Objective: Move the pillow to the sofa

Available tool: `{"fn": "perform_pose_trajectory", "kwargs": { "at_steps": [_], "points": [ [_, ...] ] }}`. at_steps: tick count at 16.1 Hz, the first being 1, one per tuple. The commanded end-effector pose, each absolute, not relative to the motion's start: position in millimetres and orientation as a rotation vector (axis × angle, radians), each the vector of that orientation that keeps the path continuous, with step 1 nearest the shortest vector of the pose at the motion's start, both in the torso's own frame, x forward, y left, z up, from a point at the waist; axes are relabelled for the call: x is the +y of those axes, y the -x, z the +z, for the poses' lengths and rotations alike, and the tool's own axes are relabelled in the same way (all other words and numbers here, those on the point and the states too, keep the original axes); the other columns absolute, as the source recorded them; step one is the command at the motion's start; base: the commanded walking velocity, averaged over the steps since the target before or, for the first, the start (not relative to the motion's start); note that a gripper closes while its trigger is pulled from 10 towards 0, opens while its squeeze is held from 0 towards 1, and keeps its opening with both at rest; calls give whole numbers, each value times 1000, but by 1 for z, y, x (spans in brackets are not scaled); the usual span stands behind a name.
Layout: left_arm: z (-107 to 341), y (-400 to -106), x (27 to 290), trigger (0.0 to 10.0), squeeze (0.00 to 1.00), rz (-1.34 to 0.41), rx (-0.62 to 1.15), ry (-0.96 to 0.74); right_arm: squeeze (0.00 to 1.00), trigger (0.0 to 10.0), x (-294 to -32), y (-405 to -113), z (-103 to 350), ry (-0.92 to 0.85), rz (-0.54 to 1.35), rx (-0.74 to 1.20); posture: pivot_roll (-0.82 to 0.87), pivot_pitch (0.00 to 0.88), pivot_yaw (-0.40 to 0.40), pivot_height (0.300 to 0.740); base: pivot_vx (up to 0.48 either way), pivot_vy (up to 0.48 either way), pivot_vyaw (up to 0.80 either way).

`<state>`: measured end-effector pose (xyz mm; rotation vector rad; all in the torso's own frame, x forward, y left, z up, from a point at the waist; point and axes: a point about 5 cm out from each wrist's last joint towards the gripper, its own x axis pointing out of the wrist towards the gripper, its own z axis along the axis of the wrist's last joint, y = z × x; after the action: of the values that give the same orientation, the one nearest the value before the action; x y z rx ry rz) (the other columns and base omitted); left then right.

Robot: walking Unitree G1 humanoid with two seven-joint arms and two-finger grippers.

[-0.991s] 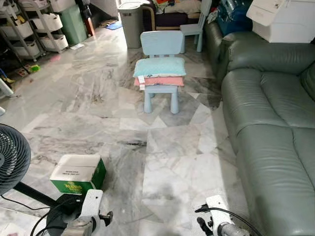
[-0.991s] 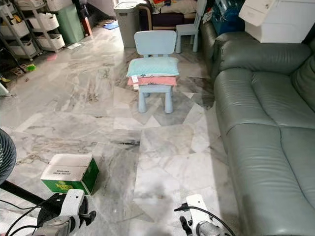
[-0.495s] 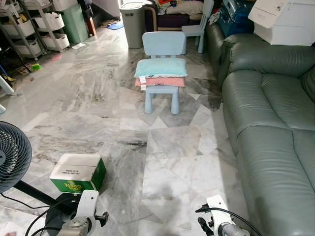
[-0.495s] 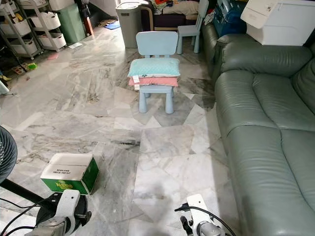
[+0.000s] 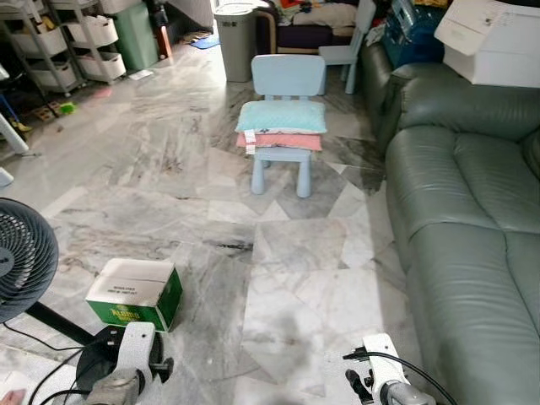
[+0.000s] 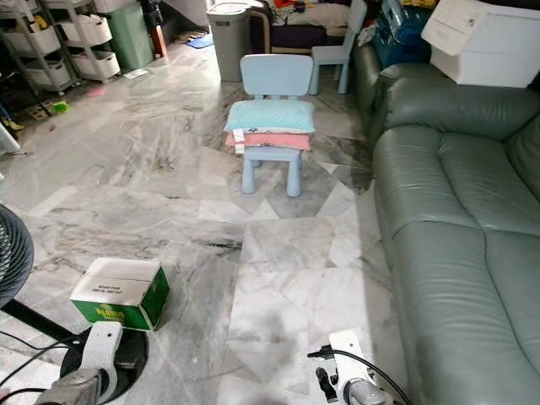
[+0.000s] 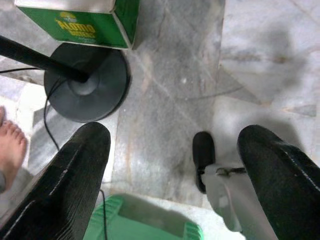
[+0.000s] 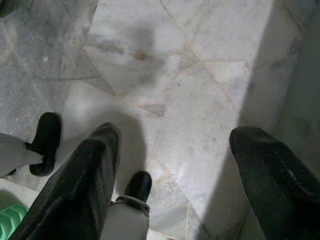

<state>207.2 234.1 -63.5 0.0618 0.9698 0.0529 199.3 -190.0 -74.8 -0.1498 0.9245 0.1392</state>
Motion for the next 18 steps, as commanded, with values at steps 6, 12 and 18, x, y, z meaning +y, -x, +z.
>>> {"fn": "perform_pose_trajectory", "kwargs": {
  "at_steps": [6,12,18],
  "points": [
    [-63,-211,225,10000,0,13,954,-62,0,10000,-185,-200,-75,130,141,921,-24,0,58,740,437,0,0],
    [-67,-206,221,10000,0,-2,972,-67,0,10000,-187,-198,-76,137,141,927,-22,0,57,740,444,0,0],
    [-68,-205,219,10000,0,-13,977,-75,0,10000,-188,-197,-76,141,143,930,-27,0,60,740,418,57,0]
  ]
}}
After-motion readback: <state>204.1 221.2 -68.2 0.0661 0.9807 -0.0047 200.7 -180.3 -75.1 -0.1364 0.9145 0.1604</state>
